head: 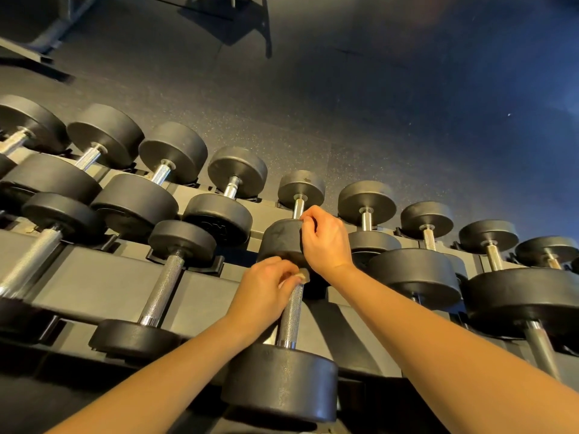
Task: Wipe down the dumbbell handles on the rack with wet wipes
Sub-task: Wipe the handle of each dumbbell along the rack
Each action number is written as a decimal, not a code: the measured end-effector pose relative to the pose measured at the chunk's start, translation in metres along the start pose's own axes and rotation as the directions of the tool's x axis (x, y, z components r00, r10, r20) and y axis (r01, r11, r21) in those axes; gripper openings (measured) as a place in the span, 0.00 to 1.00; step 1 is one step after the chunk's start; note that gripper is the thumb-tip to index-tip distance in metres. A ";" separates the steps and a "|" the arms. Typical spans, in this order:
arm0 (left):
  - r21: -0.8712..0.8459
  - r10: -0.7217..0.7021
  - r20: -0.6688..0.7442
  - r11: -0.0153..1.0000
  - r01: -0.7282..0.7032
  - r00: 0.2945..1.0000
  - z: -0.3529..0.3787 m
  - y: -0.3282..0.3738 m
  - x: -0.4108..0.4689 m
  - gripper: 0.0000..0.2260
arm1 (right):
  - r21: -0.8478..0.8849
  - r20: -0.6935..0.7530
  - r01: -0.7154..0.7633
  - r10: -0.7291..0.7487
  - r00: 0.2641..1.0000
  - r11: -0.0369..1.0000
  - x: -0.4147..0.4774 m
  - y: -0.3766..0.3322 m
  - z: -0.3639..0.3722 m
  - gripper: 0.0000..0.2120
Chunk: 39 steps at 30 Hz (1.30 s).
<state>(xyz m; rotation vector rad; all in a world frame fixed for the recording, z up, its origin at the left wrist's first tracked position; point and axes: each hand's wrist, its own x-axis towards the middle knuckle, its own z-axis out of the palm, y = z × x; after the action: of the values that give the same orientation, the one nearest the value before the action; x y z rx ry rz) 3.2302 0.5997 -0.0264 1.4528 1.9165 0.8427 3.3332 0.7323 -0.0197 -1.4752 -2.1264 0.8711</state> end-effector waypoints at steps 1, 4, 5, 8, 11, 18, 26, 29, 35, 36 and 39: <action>0.067 0.062 0.004 0.996 -0.062 0.998 0.000 -0.001 0.002 0.06 | -0.001 0.000 0.000 0.000 1.000 1.000 0.000 0.000 0.000 0.10; 0.058 0.084 0.070 0.994 -0.088 0.994 -0.005 -0.008 -0.003 0.03 | 0.001 0.006 -0.005 0.005 1.000 1.000 0.000 -0.001 0.000 0.10; 0.013 0.034 0.142 0.999 -0.037 0.989 -0.008 -0.011 -0.007 0.03 | 0.002 0.008 -0.007 0.007 1.000 1.000 0.001 -0.001 0.000 0.10; -0.209 -0.161 0.487 0.933 0.293 0.859 -0.020 -0.017 -0.010 0.05 | 0.000 0.010 -0.011 0.011 1.000 1.000 0.001 0.000 0.000 0.10; -0.258 -0.221 0.463 0.893 0.369 0.858 -0.018 -0.017 0.000 0.06 | 0.004 0.014 -0.008 0.008 1.000 1.000 0.000 0.000 0.000 0.10; -0.323 -0.305 0.357 0.847 0.423 0.883 -0.007 -0.011 -0.005 0.08 | 0.020 0.014 -0.015 0.015 1.000 1.000 -0.001 -0.001 -0.001 0.10; -0.244 -0.243 0.675 0.817 0.522 0.696 -0.031 -0.024 -0.010 0.05 | 0.019 0.012 -0.038 0.038 0.999 0.999 -0.001 -0.002 0.001 0.10; -0.511 -0.468 0.487 0.532 0.675 0.738 -0.015 -0.020 -0.003 0.03 | 0.011 0.014 -0.038 0.038 0.999 0.999 0.000 -0.001 0.000 0.11; -0.466 -0.315 0.698 0.482 0.742 0.643 -0.016 -0.033 -0.008 0.04 | 0.015 0.014 -0.042 0.042 0.999 0.999 -0.001 -0.002 -0.001 0.10; -0.380 -0.226 0.787 0.556 0.739 0.574 -0.023 -0.039 -0.012 0.05 | 0.017 0.012 -0.044 0.044 0.999 0.999 -0.002 -0.002 -0.001 0.10; -0.216 -0.208 0.864 0.668 0.712 0.458 -0.030 -0.048 -0.019 0.06 | 0.018 0.012 -0.046 0.045 0.999 0.999 -0.002 -0.003 0.000 0.10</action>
<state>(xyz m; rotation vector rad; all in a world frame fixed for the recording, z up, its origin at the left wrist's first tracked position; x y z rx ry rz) 3.1830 0.5675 -0.0439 0.6115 1.1067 0.3039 3.3323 0.7299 -0.0174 -1.5186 -2.0952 0.9146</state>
